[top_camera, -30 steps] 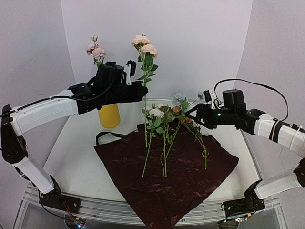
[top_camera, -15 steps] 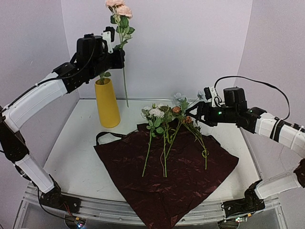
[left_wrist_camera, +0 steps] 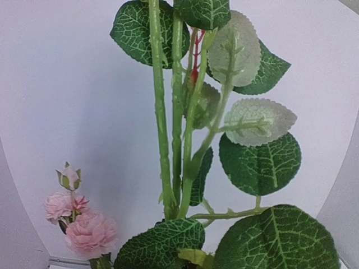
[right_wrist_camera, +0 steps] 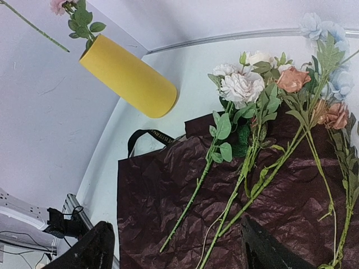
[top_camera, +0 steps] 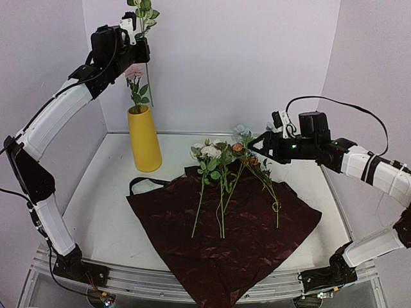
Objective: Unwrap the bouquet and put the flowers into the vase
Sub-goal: Insert the fake flower into the vase.
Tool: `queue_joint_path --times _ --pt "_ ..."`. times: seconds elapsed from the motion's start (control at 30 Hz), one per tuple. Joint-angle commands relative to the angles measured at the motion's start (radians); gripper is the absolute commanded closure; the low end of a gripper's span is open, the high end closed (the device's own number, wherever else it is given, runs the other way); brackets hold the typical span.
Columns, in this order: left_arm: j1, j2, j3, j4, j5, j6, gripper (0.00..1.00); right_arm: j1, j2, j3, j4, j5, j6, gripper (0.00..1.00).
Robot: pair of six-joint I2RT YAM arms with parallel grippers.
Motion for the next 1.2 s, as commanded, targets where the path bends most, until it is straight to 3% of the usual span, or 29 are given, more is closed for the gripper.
queue_joint_path --times 0.0,0.73,1.17 --pt "0.04 0.003 0.057 0.074 0.028 0.056 1.0 -0.004 0.033 0.094 -0.014 -0.019 -0.035 0.22" --pt "0.104 0.018 -0.101 0.245 0.021 0.137 1.0 -0.072 0.137 0.231 -0.057 -0.034 -0.09 0.22" --pt "0.122 -0.029 -0.372 0.354 -0.016 0.04 1.0 -0.114 0.159 0.242 -0.058 -0.062 -0.095 0.22"
